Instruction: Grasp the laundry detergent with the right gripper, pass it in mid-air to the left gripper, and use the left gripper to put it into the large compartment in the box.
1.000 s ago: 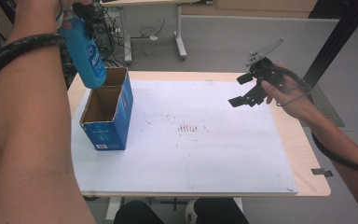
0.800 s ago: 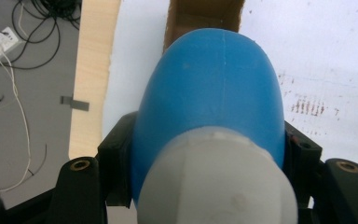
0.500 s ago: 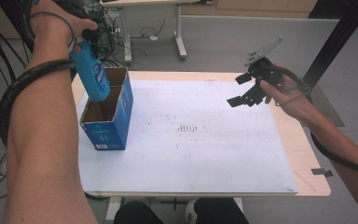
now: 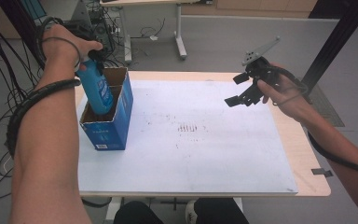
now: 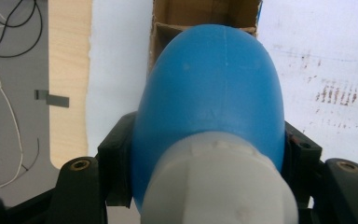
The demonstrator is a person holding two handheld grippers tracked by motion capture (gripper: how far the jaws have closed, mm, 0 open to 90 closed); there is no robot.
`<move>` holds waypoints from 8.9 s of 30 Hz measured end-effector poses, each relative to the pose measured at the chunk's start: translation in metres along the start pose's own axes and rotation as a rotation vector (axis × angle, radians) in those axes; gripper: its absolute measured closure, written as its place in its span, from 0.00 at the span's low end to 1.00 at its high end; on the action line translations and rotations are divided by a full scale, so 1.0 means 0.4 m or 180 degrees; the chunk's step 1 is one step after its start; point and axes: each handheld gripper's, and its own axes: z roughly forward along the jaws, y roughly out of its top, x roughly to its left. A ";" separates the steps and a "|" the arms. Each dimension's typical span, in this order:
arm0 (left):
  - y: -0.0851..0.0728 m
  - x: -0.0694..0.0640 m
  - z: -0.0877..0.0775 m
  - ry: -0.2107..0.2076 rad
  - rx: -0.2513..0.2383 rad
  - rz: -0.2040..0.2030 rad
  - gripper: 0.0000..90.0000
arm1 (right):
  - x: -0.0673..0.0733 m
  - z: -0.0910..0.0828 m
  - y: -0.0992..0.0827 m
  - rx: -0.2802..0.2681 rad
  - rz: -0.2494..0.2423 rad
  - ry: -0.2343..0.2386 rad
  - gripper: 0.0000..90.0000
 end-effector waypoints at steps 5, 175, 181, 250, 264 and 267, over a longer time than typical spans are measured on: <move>-0.003 0.001 0.040 0.0002 0.0001 0.0033 0.40 | 0.000 0.003 0.000 -0.0006 0.0005 -0.0022 0.00; -0.040 -0.008 0.334 0.0081 -0.0103 0.0193 0.40 | -0.008 0.003 -0.004 0.0018 0.0024 -0.0051 0.00; -0.041 -0.009 0.334 0.0082 -0.0099 0.0194 0.40 | -0.008 0.001 -0.003 0.0019 0.0020 -0.0048 0.00; -0.040 -0.212 0.085 -0.0154 -0.0581 0.0784 0.16 | 0.006 -0.006 0.031 0.0340 0.0098 -0.0244 0.00; 0.015 -0.334 0.098 -0.0231 -0.0559 0.0915 0.15 | -0.010 0.007 0.021 0.0495 0.0103 -0.0217 0.00; 0.028 -0.349 0.105 -0.0224 -0.0551 0.0920 0.15 | -0.016 0.007 0.020 0.0519 0.0116 -0.0205 0.00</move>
